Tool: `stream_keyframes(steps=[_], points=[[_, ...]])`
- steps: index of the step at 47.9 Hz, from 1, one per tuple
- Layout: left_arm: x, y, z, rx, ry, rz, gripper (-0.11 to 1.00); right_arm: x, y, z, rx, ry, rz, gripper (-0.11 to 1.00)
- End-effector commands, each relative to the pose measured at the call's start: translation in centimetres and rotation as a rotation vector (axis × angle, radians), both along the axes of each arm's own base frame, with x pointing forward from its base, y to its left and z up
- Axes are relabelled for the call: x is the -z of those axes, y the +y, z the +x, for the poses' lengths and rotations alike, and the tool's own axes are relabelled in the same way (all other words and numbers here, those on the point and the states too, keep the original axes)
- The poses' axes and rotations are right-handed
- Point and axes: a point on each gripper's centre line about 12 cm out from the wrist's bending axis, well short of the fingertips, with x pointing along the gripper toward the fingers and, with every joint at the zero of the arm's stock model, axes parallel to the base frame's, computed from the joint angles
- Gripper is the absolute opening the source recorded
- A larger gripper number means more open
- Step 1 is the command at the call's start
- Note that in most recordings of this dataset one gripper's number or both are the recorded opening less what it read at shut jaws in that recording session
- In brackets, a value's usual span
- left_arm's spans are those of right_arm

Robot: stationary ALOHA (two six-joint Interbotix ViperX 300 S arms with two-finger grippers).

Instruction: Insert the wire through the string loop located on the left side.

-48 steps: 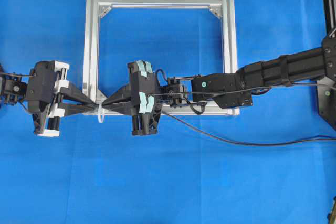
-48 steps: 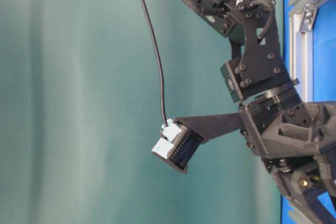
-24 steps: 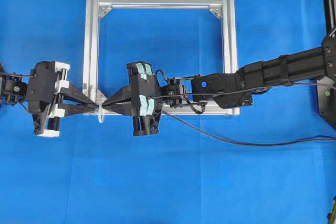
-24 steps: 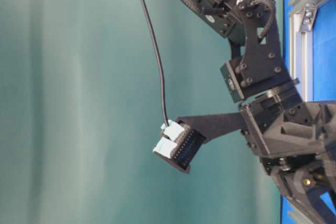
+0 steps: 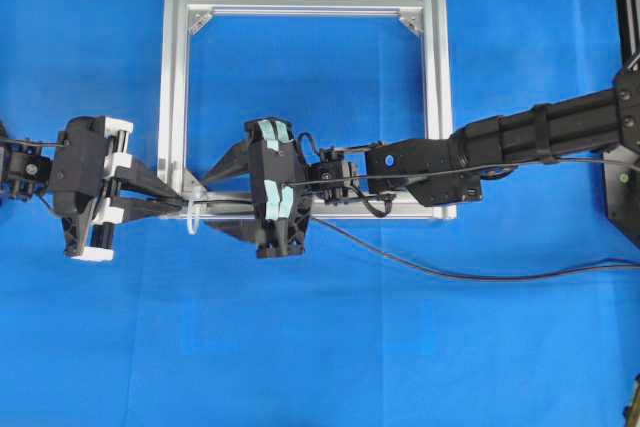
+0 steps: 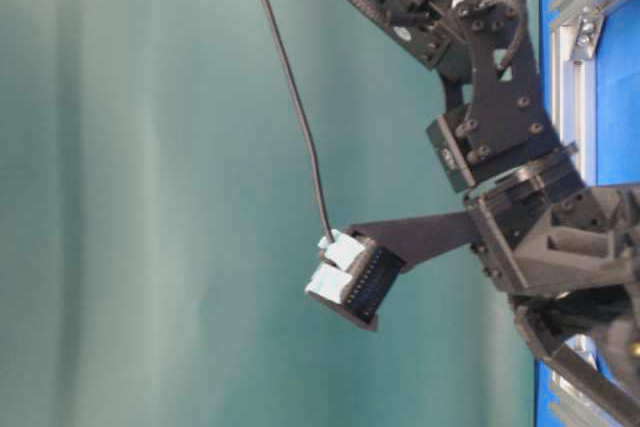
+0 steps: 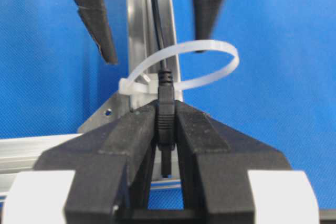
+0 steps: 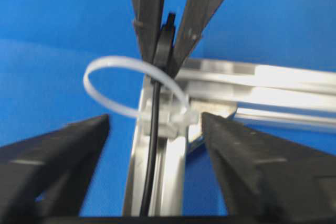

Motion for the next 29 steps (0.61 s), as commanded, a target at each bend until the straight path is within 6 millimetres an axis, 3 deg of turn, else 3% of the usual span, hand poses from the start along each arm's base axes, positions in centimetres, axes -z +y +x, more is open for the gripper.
stream_keyframes(steps=[1,11,21,29], points=[[-0.7,-0.1,0.2,0.003,-0.029,-0.006,0.08,-3.0,0.3,0.1,-0.001,-0.061,0.011,0.95],[-0.8,0.0,-0.5,0.0,-0.002,-0.013,0.08,-2.8,0.4,-0.3,0.005,-0.051,0.019,0.95],[-0.8,0.2,-2.7,-0.006,0.118,-0.031,0.08,-2.9,0.7,-0.3,-0.001,-0.056,0.019,0.95],[-2.1,0.2,-4.7,-0.017,0.166,-0.074,0.08,-3.0,0.9,-0.3,-0.005,-0.059,0.018,0.95]])
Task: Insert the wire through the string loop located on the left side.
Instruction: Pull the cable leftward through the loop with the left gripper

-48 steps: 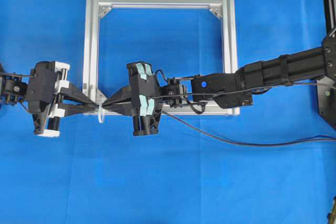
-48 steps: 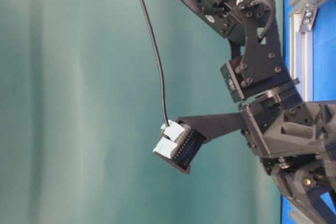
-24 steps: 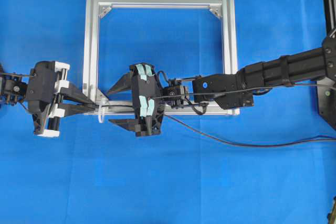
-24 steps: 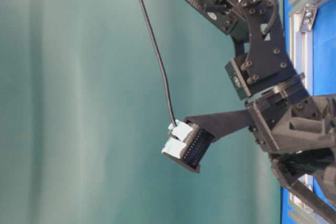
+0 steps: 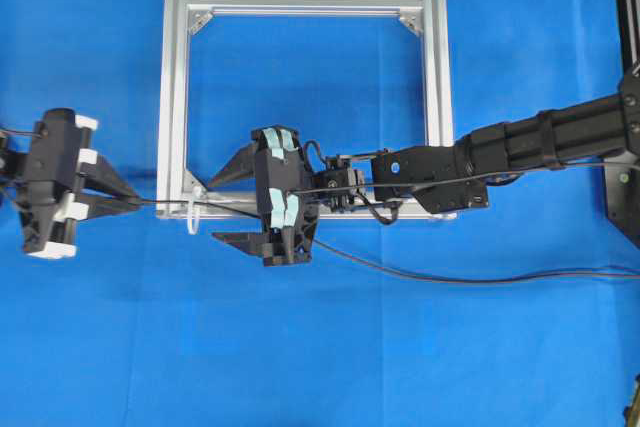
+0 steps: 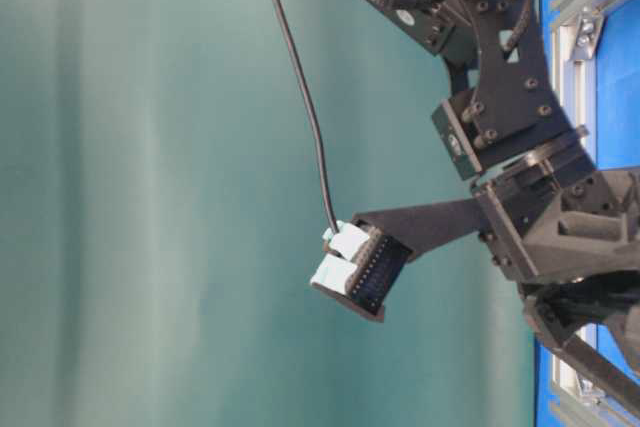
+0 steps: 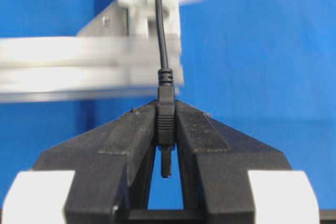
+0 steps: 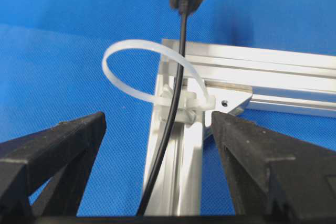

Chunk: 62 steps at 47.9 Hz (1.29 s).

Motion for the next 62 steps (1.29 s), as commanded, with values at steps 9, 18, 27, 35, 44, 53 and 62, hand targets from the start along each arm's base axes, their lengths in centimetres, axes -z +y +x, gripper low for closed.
stream_keyframes(steps=[9,18,27,35,44,53,62], points=[[-2.4,-0.1,-2.7,-0.022,-0.044,-0.086,0.08,-3.0,0.2,0.2,-0.003,-0.066,0.006,0.95],[-3.0,-0.2,-3.9,-0.042,-0.028,-0.142,0.08,-3.1,0.5,0.2,-0.007,-0.067,0.006,0.95],[-2.3,-0.3,-4.2,-0.082,0.037,-0.19,0.08,-3.2,0.7,0.2,-0.014,-0.072,0.004,0.95],[-1.7,-0.4,-4.2,-0.113,0.088,-0.213,0.08,-3.2,0.9,0.2,-0.018,-0.072,0.004,0.95],[-1.8,-0.5,-4.1,-0.109,0.075,-0.219,0.08,-3.2,0.9,0.2,-0.018,-0.075,0.005,0.95],[-2.1,-1.3,-3.9,-0.051,0.03,-0.216,0.08,-3.4,0.9,0.3,-0.019,-0.08,0.004,0.95],[-1.7,-1.3,-4.1,-0.052,0.063,-0.207,0.18,-3.6,1.0,0.5,-0.019,-0.086,0.004,0.95]])
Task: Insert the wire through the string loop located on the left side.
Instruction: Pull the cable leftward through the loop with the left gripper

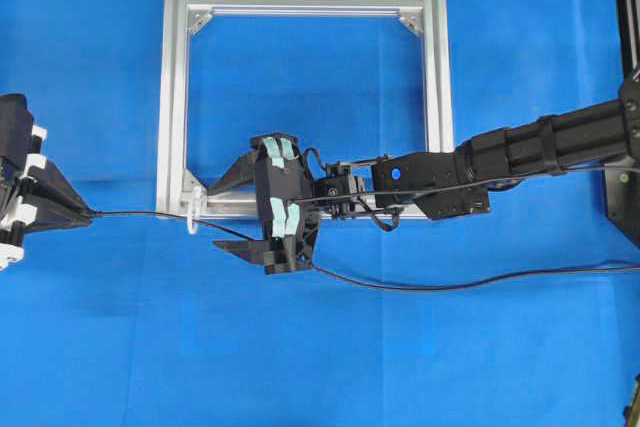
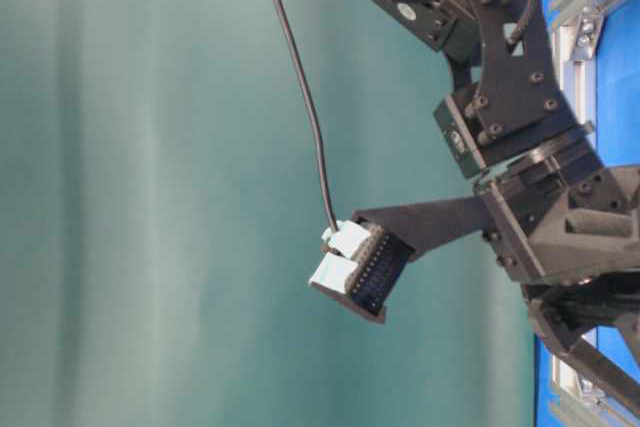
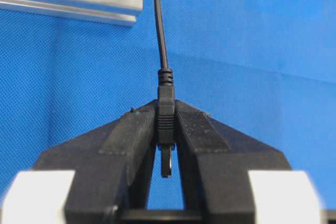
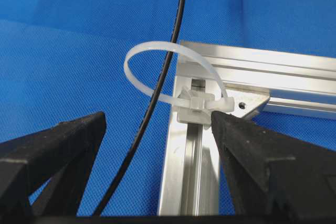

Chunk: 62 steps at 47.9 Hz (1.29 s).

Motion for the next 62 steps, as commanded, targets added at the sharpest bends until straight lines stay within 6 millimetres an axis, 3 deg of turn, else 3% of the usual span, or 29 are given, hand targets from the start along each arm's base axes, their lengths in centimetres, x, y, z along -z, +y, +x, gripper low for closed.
stream_keyframes(steps=[1,8,11,17,26,45,55,62], points=[[-0.1,-0.1,0.2,0.006,0.004,0.005,0.24,-3.7,0.2,0.5,-0.003,-0.086,0.006,0.95],[0.0,-0.1,0.2,0.005,0.014,0.006,0.7,-4.0,0.2,0.5,-0.003,-0.092,0.007,0.95],[0.1,-0.1,0.1,0.005,0.017,0.007,0.81,-4.1,0.2,0.5,-0.004,-0.093,0.006,0.95],[-0.1,-0.1,0.1,0.005,0.008,0.004,0.73,-4.4,0.3,0.4,-0.005,-0.097,0.006,0.95],[-1.4,-0.1,0.4,0.013,-0.061,0.002,0.73,-6.3,0.2,0.1,-0.007,-0.131,0.001,0.95],[-7.7,1.0,0.4,0.011,-0.376,0.052,0.72,-11.4,0.1,-0.8,-0.011,-0.184,-0.025,0.95],[-8.2,1.6,0.4,0.003,-0.402,0.102,0.72,-13.0,0.0,-1.3,-0.009,-0.201,-0.024,0.95],[-8.1,1.7,0.4,-0.001,-0.398,0.106,0.72,-13.0,0.0,-1.3,-0.009,-0.197,-0.025,0.95]])
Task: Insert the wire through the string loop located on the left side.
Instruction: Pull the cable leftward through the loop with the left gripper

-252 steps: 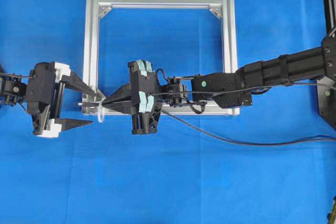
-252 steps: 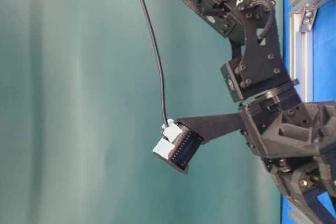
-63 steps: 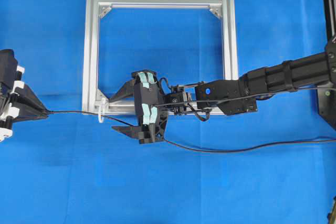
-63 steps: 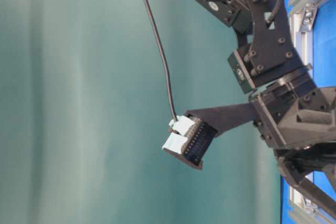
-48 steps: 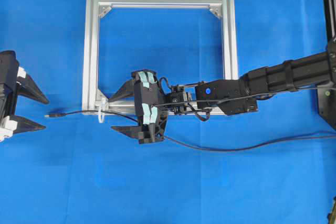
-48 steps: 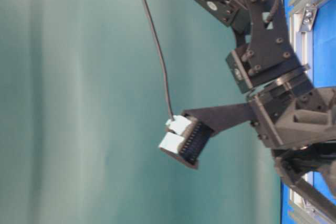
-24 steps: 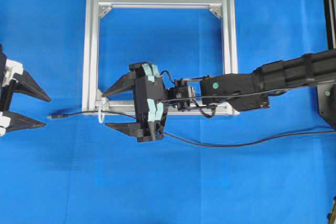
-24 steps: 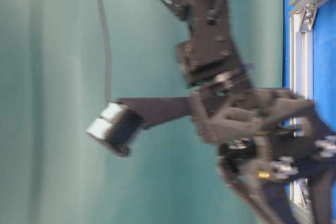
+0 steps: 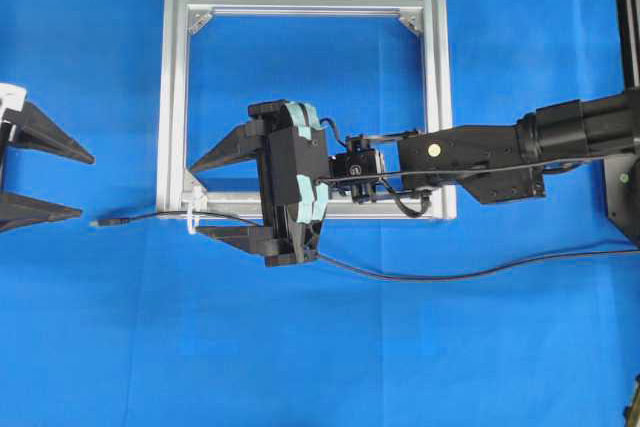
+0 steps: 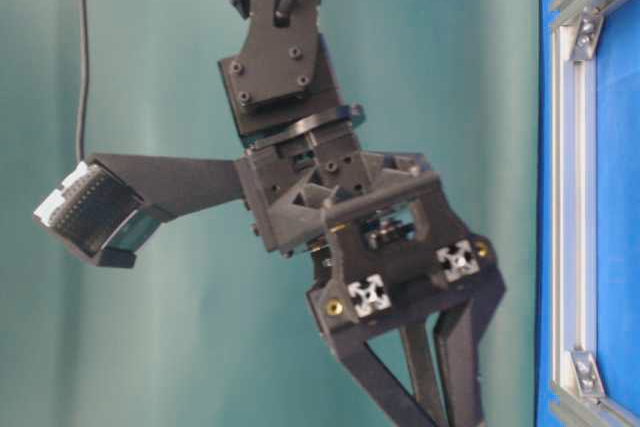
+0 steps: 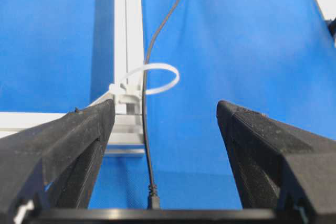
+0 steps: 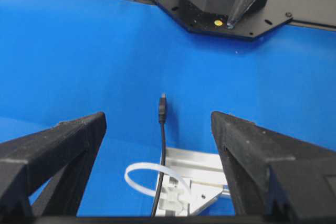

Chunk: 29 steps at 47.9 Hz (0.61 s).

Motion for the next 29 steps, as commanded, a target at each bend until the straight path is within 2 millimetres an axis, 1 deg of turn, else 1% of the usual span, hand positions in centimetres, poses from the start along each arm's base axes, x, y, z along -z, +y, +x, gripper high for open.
stream_keyframes(steps=[1,29], points=[[-0.82,0.05,0.36,-0.004,-0.019,0.003,0.72,-2.42,0.14,-0.21,-0.004,-0.052,0.001,0.95],[-0.76,0.2,0.37,-0.013,-0.018,0.003,0.72,-2.42,0.14,-0.21,-0.004,-0.052,0.001,0.95]])
